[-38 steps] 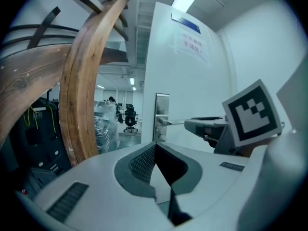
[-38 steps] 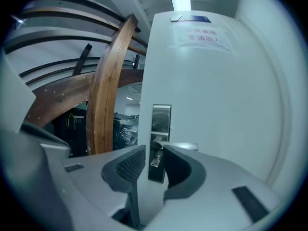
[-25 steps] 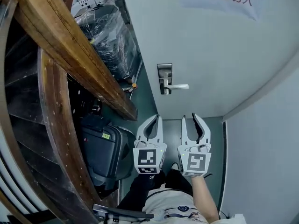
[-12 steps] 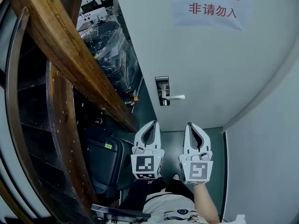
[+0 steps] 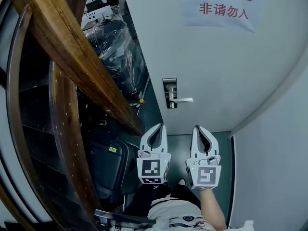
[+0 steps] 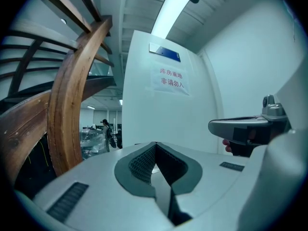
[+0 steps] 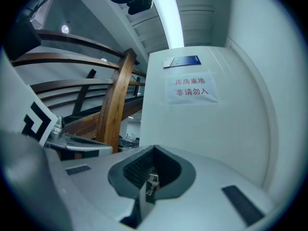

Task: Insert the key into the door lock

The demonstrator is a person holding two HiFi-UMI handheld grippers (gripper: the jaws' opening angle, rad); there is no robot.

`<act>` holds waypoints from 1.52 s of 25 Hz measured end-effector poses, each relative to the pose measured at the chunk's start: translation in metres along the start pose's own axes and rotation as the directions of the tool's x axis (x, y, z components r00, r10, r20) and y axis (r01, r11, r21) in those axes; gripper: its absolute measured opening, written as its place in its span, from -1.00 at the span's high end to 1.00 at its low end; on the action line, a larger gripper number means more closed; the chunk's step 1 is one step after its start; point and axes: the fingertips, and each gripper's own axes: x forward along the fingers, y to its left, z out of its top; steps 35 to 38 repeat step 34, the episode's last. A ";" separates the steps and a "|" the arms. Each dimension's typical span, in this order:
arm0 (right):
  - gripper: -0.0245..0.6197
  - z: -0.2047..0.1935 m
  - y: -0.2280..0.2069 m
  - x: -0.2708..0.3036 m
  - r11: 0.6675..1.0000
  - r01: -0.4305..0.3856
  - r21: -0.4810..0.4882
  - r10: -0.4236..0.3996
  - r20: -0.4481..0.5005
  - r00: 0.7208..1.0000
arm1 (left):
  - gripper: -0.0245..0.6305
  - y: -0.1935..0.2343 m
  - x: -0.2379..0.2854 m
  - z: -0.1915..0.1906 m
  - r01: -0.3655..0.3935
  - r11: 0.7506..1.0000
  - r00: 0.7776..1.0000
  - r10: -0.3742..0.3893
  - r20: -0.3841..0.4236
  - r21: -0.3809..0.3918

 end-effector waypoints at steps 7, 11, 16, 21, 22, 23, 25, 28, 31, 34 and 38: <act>0.90 -0.006 0.003 0.001 1.000 -0.009 -0.002 0.009 -0.002 1.000 | 0.91 -0.001 0.002 -0.003 0.008 1.000 1.000 -0.008 -0.006 -0.006; 0.91 -0.006 0.001 0.001 1.000 0.001 0.003 -0.001 -0.018 1.000 | 0.91 -0.002 0.002 -0.003 0.013 1.000 1.000 -0.013 -0.002 -0.008; 0.91 -0.008 0.002 0.000 1.000 -0.007 0.003 0.007 -0.004 1.000 | 0.91 -0.003 0.001 -0.004 0.014 1.000 1.000 -0.014 -0.007 -0.008; 0.91 -0.008 0.003 -0.002 1.000 -0.007 0.003 0.007 -0.008 1.000 | 0.91 -0.004 -0.002 -0.008 0.014 1.000 1.000 -0.014 -0.018 -0.010; 0.91 -0.009 0.004 -0.003 1.000 -0.010 0.004 0.010 -0.004 1.000 | 0.91 -0.005 -0.002 -0.007 0.014 1.000 1.000 -0.014 -0.015 -0.009; 0.91 -0.011 0.004 -0.003 1.000 -0.015 0.003 0.015 0.000 1.000 | 0.91 -0.005 -0.002 -0.006 0.014 1.000 1.000 -0.014 -0.011 -0.008; 0.91 -0.014 0.004 -0.004 1.000 -0.021 -0.001 0.021 -0.003 1.000 | 0.91 -0.005 -0.002 -0.004 0.013 1.000 1.000 -0.013 -0.007 -0.008; 0.91 -0.016 0.005 -0.005 1.000 -0.023 -0.003 0.023 -0.004 1.000 | 0.91 -0.006 -0.004 -0.007 0.011 1.000 1.000 -0.011 -0.012 -0.009; 0.91 -0.018 0.005 -0.005 1.000 -0.025 0.003 0.025 -0.003 1.000 | 0.91 -0.006 -0.004 -0.007 0.011 1.000 1.000 -0.011 -0.012 -0.016; 0.91 -0.021 0.005 -0.004 1.000 -0.030 -0.001 0.030 0.001 1.000 | 0.91 -0.007 -0.003 -0.008 0.011 1.000 1.000 -0.012 -0.015 -0.021; 0.91 -0.021 0.005 -0.004 1.000 -0.030 -0.001 0.030 0.001 1.000 | 0.91 -0.007 -0.003 -0.008 0.011 1.000 1.000 -0.012 -0.015 -0.021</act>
